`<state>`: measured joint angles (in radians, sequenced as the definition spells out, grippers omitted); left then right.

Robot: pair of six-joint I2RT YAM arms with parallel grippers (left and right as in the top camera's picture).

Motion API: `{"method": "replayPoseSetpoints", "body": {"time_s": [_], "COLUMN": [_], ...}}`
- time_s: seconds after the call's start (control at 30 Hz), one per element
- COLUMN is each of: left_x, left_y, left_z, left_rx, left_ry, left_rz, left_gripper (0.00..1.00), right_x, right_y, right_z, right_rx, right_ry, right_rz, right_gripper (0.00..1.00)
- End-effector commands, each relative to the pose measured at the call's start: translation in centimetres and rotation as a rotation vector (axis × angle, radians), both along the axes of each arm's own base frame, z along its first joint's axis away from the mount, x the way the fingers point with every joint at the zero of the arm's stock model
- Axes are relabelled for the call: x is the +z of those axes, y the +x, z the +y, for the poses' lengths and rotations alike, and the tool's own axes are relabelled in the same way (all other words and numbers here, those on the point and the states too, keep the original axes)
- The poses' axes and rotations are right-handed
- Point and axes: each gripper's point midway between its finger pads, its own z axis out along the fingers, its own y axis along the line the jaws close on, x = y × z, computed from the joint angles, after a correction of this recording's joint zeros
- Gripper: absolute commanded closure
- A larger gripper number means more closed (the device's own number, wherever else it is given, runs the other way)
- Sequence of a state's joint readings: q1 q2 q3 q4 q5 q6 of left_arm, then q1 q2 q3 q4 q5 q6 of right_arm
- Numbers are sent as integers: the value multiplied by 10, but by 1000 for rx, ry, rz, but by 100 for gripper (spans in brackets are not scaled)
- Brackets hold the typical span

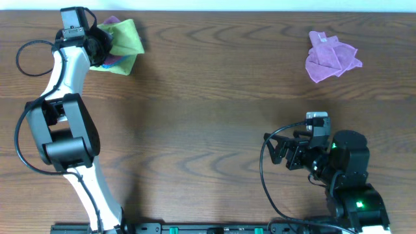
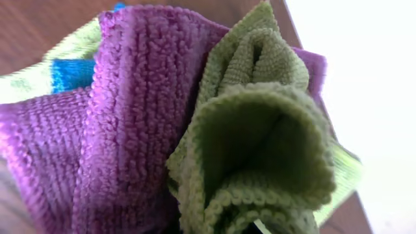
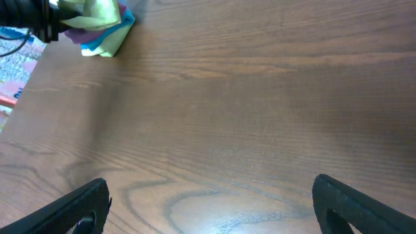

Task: Fold the cloth
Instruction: 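Carry the green cloth with the left gripper onto the cloth stack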

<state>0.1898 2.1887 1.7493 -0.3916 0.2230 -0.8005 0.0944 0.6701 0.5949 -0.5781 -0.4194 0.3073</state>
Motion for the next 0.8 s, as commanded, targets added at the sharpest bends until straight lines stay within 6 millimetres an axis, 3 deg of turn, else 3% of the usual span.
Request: {"method": "replayPoseSetpoints", "body": {"time_s": [0.0,0.07,0.17,0.27,0.33,0.4,0.47,0.77], "left_x": [1,1,1,1,1,1,1,8], "left_y": [1,1,0,-1,-2,-3,-4,-6], "left_z": [18,20,24,30,35,41,44,61], "left_rx": [8,6,7,16,24,34,34,27], "left_ry": [71,80,94,96,96,96,82,-6], "left_rz": [2,4,6,6,6,6,2,-40], "left_gripper": [90,85,67,61,49,47,34,5], "right_x": [0,0,0,0,0,0,0,0], "right_y": [0,0,0,0,0,0,0,0], "right_z": [-1,-1,-1,-1,-1,-1,-1,-1], "right_rx": [-11,-11,-11,-11,-11,-11,-11,-11], "right_ry": [14,14,14,14,14,14,14,14], "right_rz": [5,5,5,5,5,5,5,5], "right_gripper": [1,1,1,1,1,1,1,1]}}
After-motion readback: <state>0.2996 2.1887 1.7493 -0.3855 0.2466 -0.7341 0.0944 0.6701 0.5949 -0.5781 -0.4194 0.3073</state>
